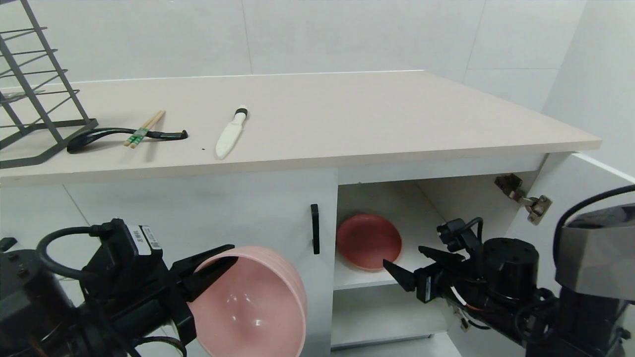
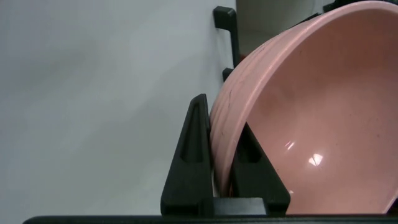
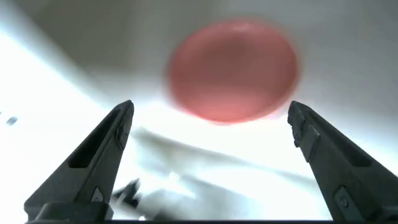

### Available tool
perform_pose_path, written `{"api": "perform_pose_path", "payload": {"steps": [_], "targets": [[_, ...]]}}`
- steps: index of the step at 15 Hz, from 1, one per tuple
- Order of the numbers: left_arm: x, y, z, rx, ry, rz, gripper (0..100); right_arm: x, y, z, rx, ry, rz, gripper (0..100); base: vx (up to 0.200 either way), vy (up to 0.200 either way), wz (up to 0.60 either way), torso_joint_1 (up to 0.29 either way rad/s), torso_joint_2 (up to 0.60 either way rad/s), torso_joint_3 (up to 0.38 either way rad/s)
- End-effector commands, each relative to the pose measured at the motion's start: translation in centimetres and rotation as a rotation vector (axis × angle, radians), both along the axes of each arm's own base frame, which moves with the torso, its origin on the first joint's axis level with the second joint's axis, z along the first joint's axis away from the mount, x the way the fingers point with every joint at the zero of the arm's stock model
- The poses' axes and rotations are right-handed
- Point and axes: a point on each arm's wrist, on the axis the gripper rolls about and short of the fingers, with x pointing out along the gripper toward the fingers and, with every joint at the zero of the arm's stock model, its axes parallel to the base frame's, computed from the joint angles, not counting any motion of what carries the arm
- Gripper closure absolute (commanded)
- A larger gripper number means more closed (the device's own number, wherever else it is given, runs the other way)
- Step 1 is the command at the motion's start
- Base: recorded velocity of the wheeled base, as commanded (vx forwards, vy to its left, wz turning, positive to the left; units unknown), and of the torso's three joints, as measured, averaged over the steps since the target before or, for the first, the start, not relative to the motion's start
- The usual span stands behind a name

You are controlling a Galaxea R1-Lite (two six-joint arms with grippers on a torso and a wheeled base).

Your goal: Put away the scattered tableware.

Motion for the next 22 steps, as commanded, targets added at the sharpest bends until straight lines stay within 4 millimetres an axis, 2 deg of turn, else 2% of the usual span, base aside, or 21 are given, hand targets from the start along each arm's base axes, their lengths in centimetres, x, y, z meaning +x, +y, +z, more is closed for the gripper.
{"api": "perform_pose_path", "payload": {"steps": [1,3,6,9,11,15,18,20,22], "targets": [[-0.2,0.0,0.0,-0.001,-0.005,-0.005,100,-4.8,-0.1,4.0,0.036,-0.078,0.093,0,0.000,0.000,0.00,0.000,0.00,0.000],[-0.3,0.1,-0.1,0.007,-0.004,-0.007,100,-7.3,-0.4,4.6,0.014,-0.086,0.155,0,0.000,0.000,0.00,0.000,0.00,0.000],[-1.3,0.5,-0.3,0.078,-0.069,-0.027,100,-7.6,-0.6,5.4,0.001,-0.143,0.138,0,0.000,0.000,0.00,0.000,0.00,0.000],[-1.5,-1.6,-0.1,0.092,-0.096,-0.135,100,-7.7,-0.7,5.7,-0.010,-0.170,0.140,0,0.000,0.000,0.00,0.000,0.00,0.000],[-0.6,-5.9,0.2,0.096,-0.115,-0.231,100,-7.6,-1.0,5.9,-0.008,-0.178,0.123,0,0.000,0.000,0.00,0.000,0.00,0.000],[0.2,-11.6,-1.8,0.133,-0.094,-0.176,100,-6.7,-2.3,5.9,-0.024,-0.185,0.050,0,0.000,0.000,0.00,0.000,0.00,0.000],[1.5,-14.1,-3.3,0.086,-0.140,-0.089,100,-6.2,-3.7,6.5,-0.074,-0.243,-0.008,0,0.000,0.000,0.00,0.000,0.00,0.000],[1.9,-14.7,-4.7,0.112,-0.125,-0.020,100,-6.3,-3.8,6.9,-0.065,-0.261,-0.012,0,0.000,0.000,0.00,0.000,0.00,0.000],[1.9,-14.8,-4.5,0.090,-0.120,-0.007,100,-6.5,-4.0,7.7,-0.047,-0.296,-0.017,0,0.000,0.000,0.00,0.000,0.00,0.000]]}}
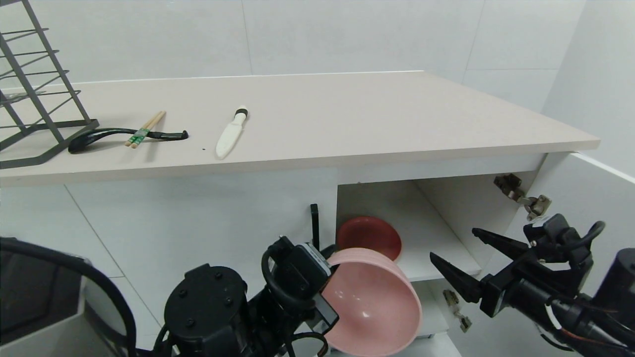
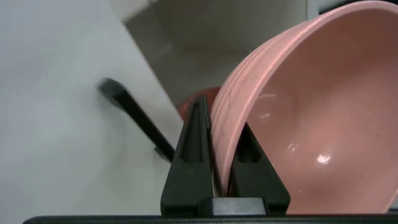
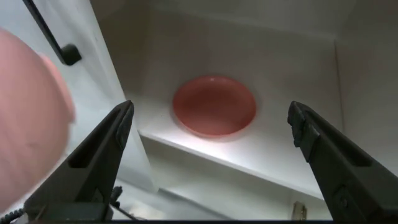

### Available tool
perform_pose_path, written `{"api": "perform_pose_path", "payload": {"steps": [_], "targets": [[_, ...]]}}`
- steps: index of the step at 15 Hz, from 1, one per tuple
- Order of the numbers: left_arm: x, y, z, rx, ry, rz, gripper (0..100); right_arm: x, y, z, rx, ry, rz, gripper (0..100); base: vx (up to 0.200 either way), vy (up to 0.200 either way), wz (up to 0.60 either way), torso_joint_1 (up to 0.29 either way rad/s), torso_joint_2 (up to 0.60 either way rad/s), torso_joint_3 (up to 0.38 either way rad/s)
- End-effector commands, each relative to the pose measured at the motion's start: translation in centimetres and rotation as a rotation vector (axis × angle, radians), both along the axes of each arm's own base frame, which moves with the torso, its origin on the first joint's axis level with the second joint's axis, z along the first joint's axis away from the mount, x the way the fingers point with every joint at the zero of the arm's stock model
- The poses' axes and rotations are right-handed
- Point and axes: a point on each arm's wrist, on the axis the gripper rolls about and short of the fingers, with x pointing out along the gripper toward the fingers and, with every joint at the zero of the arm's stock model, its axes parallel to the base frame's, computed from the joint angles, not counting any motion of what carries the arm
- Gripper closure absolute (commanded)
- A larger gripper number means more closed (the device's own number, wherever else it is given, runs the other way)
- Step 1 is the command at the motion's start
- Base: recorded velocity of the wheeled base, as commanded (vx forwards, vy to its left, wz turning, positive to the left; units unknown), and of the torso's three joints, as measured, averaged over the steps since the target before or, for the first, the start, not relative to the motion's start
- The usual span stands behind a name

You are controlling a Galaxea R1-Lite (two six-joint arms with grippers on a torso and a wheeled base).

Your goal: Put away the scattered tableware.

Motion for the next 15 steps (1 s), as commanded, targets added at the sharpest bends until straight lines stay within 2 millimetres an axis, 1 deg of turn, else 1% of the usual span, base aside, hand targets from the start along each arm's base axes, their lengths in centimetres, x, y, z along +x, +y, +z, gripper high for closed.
{"api": "perform_pose_path", "payload": {"steps": [1,4,5,6,9,12,15], "targets": [[0.3,-0.5,-1.1,0.023,0.020,0.002,100,-0.1,-0.2,1.1,0.026,-0.051,-0.009,0,0.000,0.000,0.00,0.000,0.00,0.000],[1.4,-1.1,-0.4,-0.021,-0.001,0.033,100,-0.1,-0.3,1.6,0.042,-0.078,-0.007,0,0.000,0.000,0.00,0.000,0.00,0.000],[1.4,-1.1,-0.4,-0.021,-0.001,0.033,100,-0.1,-0.3,1.6,0.042,-0.078,-0.007,0,0.000,0.000,0.00,0.000,0.00,0.000],[2.4,-2.1,-0.3,-0.047,-0.018,0.082,100,-0.1,-0.2,2.0,0.053,-0.098,-0.004,0,0.000,0.000,0.00,0.000,0.00,0.000],[3.3,-3.5,-0.7,-0.072,-0.022,0.091,100,-0.3,-0.3,2.5,0.064,-0.118,-0.001,0,0.000,0.000,0.00,0.000,0.00,0.000],[4.5,-5.2,0.3,-0.148,-0.053,0.088,100,-0.4,-0.3,2.6,0.065,-0.123,-0.001,0,0.000,0.000,0.00,0.000,0.00,0.000],[4.7,-5.4,-0.1,-0.143,-0.048,0.090,100,-0.5,-0.3,2.8,0.071,-0.134,0.002,0,0.000,0.000,0.00,0.000,0.00,0.000]]}}
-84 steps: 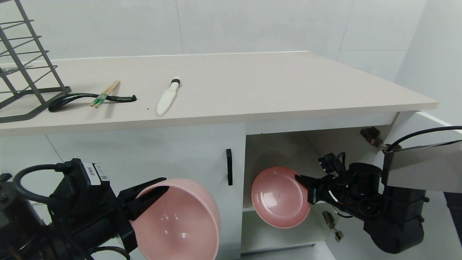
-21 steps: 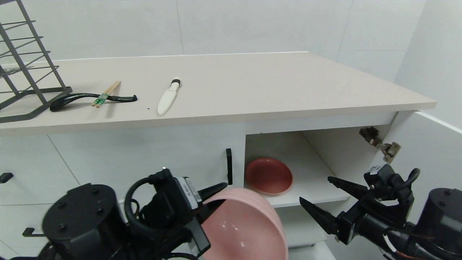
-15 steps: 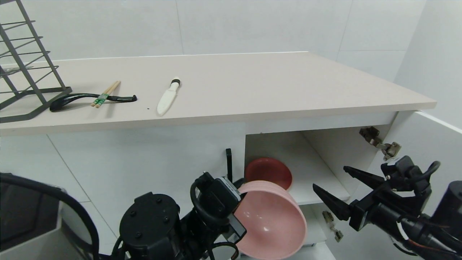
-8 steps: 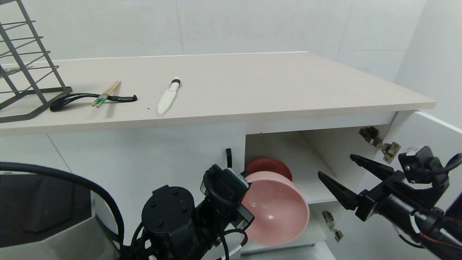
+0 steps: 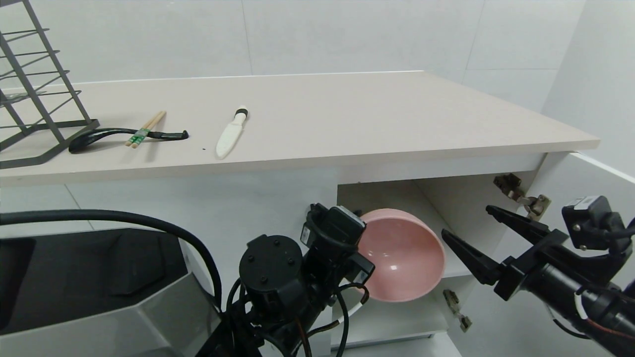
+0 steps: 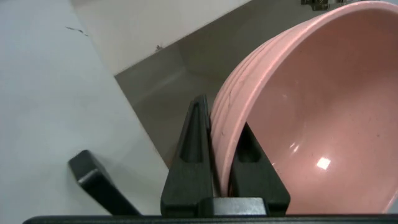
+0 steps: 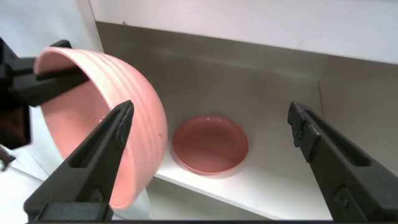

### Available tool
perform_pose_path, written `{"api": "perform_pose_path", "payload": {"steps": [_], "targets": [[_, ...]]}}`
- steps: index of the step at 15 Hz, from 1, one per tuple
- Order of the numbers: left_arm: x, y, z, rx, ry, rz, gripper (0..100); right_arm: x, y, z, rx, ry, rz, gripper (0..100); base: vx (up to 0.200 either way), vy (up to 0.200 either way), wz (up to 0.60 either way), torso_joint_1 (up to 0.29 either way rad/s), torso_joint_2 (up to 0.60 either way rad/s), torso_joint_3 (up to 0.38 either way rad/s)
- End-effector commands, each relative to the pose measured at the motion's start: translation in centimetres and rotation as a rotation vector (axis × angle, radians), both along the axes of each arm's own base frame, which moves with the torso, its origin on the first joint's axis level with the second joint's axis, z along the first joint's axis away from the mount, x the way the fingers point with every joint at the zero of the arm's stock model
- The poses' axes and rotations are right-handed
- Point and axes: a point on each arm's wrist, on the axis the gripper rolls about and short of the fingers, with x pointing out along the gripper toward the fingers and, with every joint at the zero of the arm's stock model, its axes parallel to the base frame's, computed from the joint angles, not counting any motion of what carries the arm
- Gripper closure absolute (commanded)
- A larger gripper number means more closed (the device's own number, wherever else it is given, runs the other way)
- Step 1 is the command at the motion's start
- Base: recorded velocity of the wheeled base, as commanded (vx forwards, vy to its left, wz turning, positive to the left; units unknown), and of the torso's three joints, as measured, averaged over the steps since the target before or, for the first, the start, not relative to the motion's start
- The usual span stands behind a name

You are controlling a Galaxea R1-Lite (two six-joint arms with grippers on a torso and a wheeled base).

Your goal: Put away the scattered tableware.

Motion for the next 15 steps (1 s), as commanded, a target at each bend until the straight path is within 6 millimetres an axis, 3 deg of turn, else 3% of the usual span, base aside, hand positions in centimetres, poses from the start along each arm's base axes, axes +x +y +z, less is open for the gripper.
{"api": "perform_pose_path", "payload": {"steps": [1,7,11,15], "targets": [[0.3,-0.2,-0.5,-0.001,0.012,0.003,100,-0.1,0.0,0.2,0.004,-0.010,0.001,0,0.000,0.000,0.00,0.000,0.00,0.000],[1.1,-0.4,-0.6,-0.018,0.010,0.020,100,-0.9,1.0,-0.2,-0.007,0.010,0.070,0,0.000,0.000,0.00,0.000,0.00,0.000],[1.8,-1.5,0.6,-0.098,-0.008,0.010,100,0.3,1.7,-2.0,-0.044,0.095,0.065,0,0.000,0.000,0.00,0.000,0.00,0.000],[1.6,-1.6,0.5,-0.119,0.010,-0.002,100,1.7,0.7,-2.3,-0.042,0.101,-0.009,0,0.000,0.000,0.00,0.000,0.00,0.000]]}}
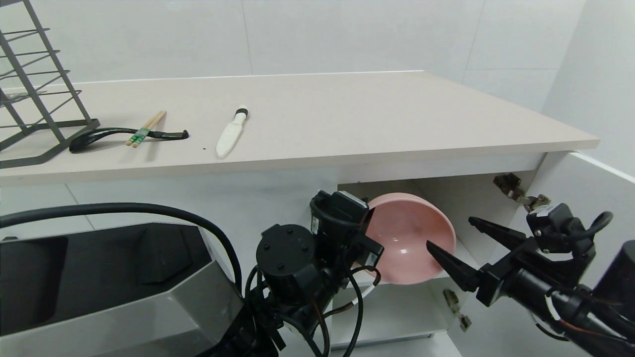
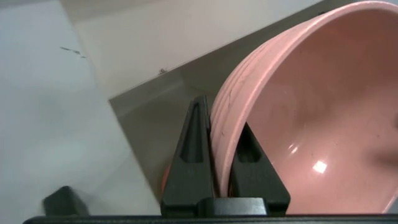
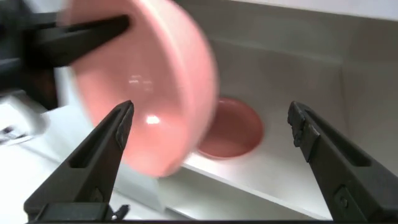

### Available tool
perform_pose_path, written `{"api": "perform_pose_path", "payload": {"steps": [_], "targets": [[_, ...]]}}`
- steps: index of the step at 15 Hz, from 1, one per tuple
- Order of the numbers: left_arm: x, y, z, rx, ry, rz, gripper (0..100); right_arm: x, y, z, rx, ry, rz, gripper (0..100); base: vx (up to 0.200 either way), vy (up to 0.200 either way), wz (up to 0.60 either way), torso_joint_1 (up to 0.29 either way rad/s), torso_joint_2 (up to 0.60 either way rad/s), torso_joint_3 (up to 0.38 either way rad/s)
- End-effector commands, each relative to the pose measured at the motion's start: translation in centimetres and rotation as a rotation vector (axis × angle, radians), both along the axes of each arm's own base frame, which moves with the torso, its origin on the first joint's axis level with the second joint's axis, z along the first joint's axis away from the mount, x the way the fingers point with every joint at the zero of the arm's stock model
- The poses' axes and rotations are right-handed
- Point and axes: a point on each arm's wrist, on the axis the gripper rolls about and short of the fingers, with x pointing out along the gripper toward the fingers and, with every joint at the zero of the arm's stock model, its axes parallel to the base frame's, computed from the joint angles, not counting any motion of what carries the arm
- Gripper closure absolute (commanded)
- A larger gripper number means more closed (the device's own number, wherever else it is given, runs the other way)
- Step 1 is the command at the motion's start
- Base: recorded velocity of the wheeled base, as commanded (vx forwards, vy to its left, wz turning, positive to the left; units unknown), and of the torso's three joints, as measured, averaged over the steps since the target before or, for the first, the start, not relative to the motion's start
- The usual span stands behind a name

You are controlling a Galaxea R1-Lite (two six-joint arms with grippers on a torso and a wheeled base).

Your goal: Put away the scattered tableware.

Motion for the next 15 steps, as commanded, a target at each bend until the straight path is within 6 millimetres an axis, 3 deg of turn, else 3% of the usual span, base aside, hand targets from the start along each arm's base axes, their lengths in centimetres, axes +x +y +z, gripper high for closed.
{"api": "perform_pose_path", "payload": {"steps": [1,5,6,13,14,15], "targets": [[-0.1,-0.1,0.1,-0.005,-0.001,-0.002,100,0.9,-0.3,-0.5,-0.009,0.019,-0.031,0,0.000,0.000,0.00,0.000,0.00,0.000],[0.0,-0.2,-0.1,-0.005,-0.001,-0.004,100,0.7,-0.1,-0.5,-0.009,0.018,-0.019,0,0.000,0.000,0.00,0.000,0.00,0.000],[0.0,-0.3,-0.1,-0.004,0.000,-0.004,100,0.4,0.3,-0.5,-0.009,0.018,0.004,100,0.000,0.000,0.00,0.000,0.00,0.000],[-0.3,-0.6,-0.4,0.002,0.005,-0.016,100,0.1,1.1,-0.3,0.000,0.011,0.042,100,0.000,0.000,0.00,0.000,0.00,0.000],[-0.6,-0.8,-0.5,0.003,0.006,-0.025,0,0.1,1.0,-0.3,0.000,0.011,0.041,100,0.000,0.000,0.00,0.000,0.00,0.000],[-0.7,-0.9,-0.4,0.003,0.004,-0.030,0,0.2,1.0,-0.3,-0.001,0.012,0.038,100,0.000,0.000,0.00,0.000,0.00,0.000]]}}
